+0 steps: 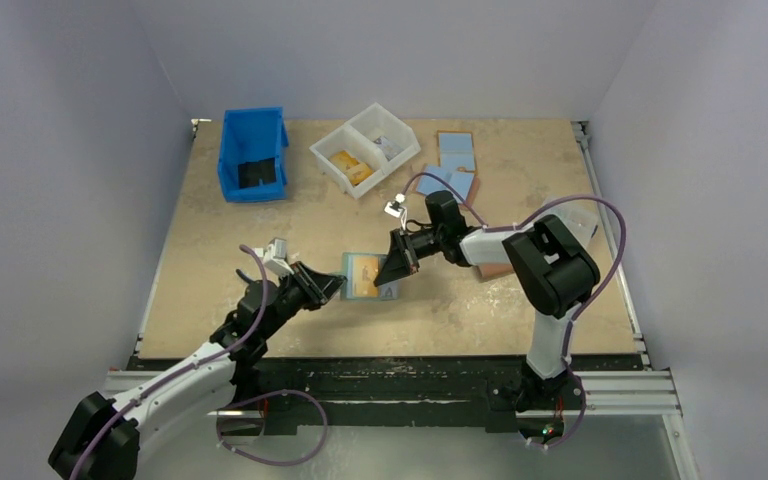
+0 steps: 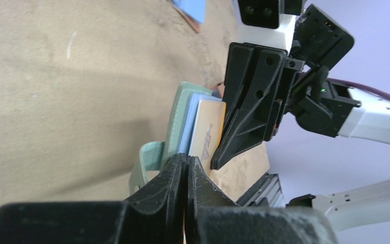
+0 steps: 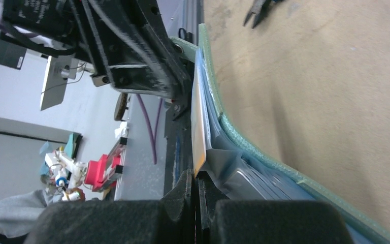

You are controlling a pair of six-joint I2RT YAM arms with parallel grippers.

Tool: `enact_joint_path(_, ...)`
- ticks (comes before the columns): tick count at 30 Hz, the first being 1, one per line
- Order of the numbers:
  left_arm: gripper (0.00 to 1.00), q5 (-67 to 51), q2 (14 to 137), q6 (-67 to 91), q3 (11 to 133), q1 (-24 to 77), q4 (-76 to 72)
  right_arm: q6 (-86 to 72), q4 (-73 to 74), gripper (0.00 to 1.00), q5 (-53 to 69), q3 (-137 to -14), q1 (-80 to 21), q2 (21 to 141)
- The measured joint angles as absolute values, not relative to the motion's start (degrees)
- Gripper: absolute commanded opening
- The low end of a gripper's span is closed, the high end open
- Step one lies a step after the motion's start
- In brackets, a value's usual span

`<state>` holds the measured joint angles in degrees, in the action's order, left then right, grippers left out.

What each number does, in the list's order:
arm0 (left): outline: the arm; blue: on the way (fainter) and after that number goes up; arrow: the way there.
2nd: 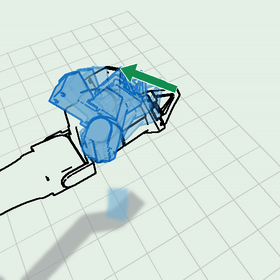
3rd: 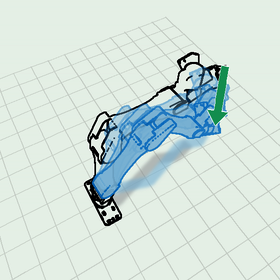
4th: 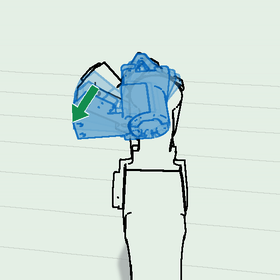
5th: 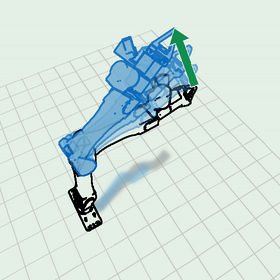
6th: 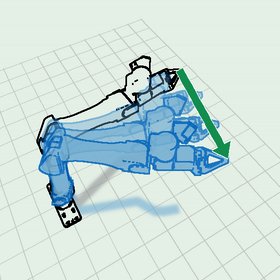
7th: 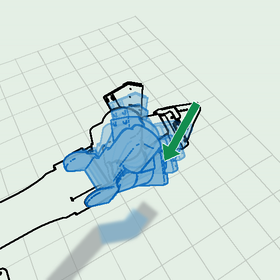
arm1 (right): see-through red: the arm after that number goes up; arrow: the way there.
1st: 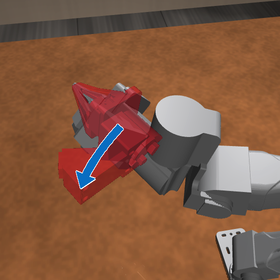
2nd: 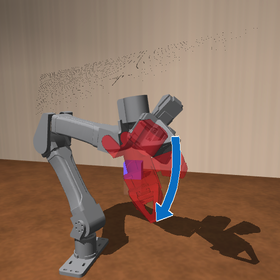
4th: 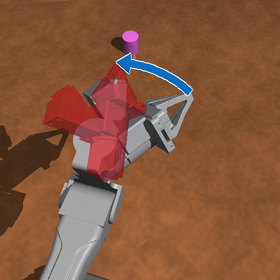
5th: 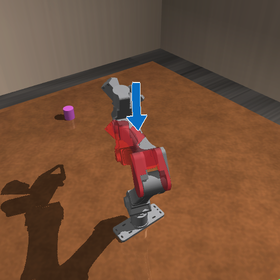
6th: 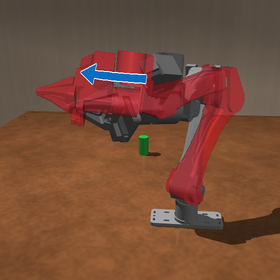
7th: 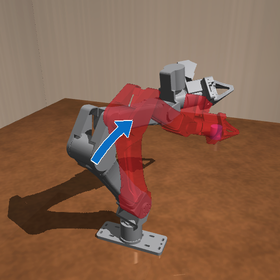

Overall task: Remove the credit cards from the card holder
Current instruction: Remove the credit card from the card holder.

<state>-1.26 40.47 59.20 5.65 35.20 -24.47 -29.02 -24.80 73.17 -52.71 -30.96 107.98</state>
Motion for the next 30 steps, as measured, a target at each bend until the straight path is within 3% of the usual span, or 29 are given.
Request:
enact_joint_path(1,0.38,-1.10,40.14,58.83,5.65,35.11,-23.27,-28.16,-23.92,0.00,72.77,-52.82,-30.74,108.47)
enact_joint_path(3,0.51,-0.60,39.20,57.69,5.65,35.00,-20.71,-26.57,-21.87,0.00,72.03,-53.17,-30.46,109.56)
enact_joint_path(7,0.69,0.58,36.71,56.10,5.65,34.87,-15.27,-24.21,-18.85,0.00,71.05,-53.49,-30.24,110.98)
enact_joint_path(20,0.72,-5.48,38.28,54.35,0.75,34.68,-17.50,-19.20,-15.66,0.00,73.17,-54.46,-30.26,111.07)
enact_joint_path(30,0.61,-10.31,46.78,53.76,0.75,34.61,-29.76,-18.50,-15.42,0.00,75.11,-54.48,-30.26,111.07)
